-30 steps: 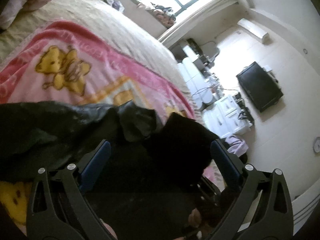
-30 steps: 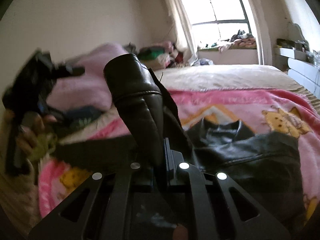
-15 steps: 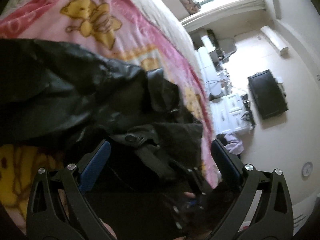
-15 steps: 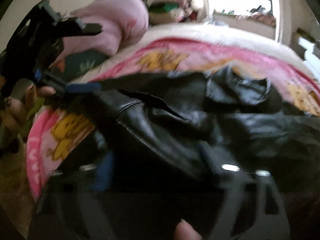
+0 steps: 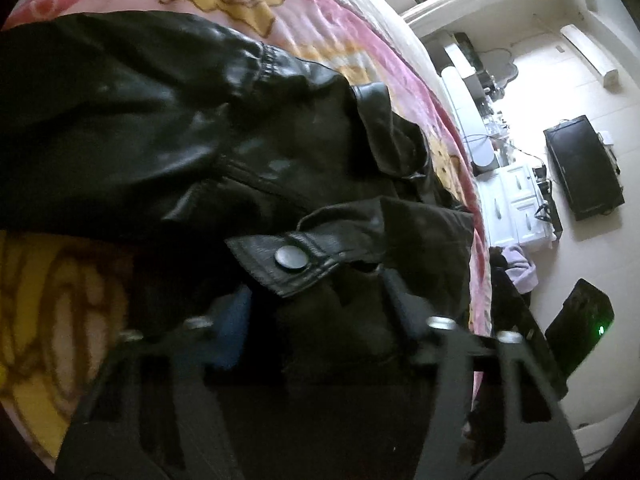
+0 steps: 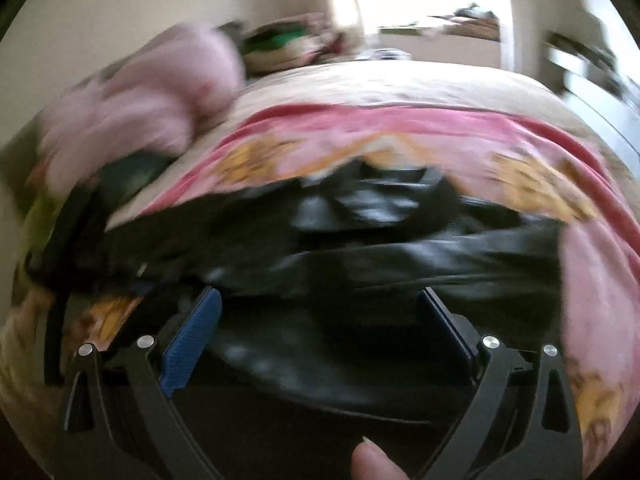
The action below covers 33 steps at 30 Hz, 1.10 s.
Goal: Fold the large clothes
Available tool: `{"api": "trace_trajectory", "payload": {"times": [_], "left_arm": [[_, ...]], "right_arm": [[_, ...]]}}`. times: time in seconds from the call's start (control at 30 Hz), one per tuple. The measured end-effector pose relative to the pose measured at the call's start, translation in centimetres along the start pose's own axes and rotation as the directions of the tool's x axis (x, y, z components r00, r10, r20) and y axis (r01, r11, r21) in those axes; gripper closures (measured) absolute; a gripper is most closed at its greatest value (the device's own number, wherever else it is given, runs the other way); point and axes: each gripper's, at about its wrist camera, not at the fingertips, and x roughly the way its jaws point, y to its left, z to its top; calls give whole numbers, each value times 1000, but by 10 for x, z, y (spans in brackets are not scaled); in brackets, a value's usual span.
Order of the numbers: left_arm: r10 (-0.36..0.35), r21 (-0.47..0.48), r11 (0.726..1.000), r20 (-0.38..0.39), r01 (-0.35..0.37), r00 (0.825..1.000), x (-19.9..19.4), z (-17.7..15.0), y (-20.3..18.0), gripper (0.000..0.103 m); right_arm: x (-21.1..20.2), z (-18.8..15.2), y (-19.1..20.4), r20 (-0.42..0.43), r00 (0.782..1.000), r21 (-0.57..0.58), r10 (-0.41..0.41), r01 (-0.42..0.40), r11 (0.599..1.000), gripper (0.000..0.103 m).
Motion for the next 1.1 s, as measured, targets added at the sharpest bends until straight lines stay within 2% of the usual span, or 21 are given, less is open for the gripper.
{"api": "trace_trajectory", "payload": {"times": [0.03,0.1,0.13,0.17,0.23,0.27,0.33,0.4,0.47,0.53,0.6,0.67,0.8,0.9,1.0,1.1], "left_arm": [[22,6,1000,12,-22,1000,0,0,-2,87],[30,27,999,29,-31,999,-1,0,-10,97],[33,43,998,45,-35,998,-5,0,-16,98],[33,72,997,69,-38,997,-10,1,-25,99],[22,123,992,103,-35,994,-18,2,-42,100],[18,153,988,121,-36,993,-23,3,-53,101],[-3,226,974,169,-35,986,-38,5,-77,101],[-14,285,957,218,-50,976,-52,7,-96,101],[-30,328,943,266,-61,963,-66,9,-112,101],[-54,385,920,318,-77,947,-80,11,-128,101],[-42,423,898,352,-119,935,-82,15,-139,101],[-15,424,894,348,-143,937,-74,21,-135,101],[78,343,923,278,-175,957,-39,38,-90,101],[112,297,938,224,-177,968,-16,38,-55,101],[146,283,938,202,-201,968,1,32,-33,100],[184,264,938,175,-226,967,15,28,-14,98]], "right_arm": [[-6,2,-16,17,999,37,-36,35,999,6],[-16,4,-40,42,994,97,-101,96,991,7],[-24,5,-56,59,988,146,-142,133,980,9],[-26,5,-67,66,985,178,-162,148,973,13],[-32,4,-91,82,975,268,-206,177,947,30],[-34,4,-99,89,971,295,-224,189,937,34],[-32,6,-109,95,966,314,-240,199,928,50],[-25,8,-113,90,972,319,-216,178,931,54],[-12,10,-113,74,978,318,-193,161,934,55],[0,10,-114,44,979,312,-198,175,934,55],[11,6,-114,3,976,311,-219,207,928,55],[25,1,-119,-37,974,327,-223,223,918,55],[41,-7,-124,-92,965,335,-247,263,905,55],[49,-13,-127,-132,956,331,-262,291,898,55],[58,-20,-128,-166,943,309,-289,328,893,56],[63,-23,-131,-175,939,308,-296,338,889,56]]}}
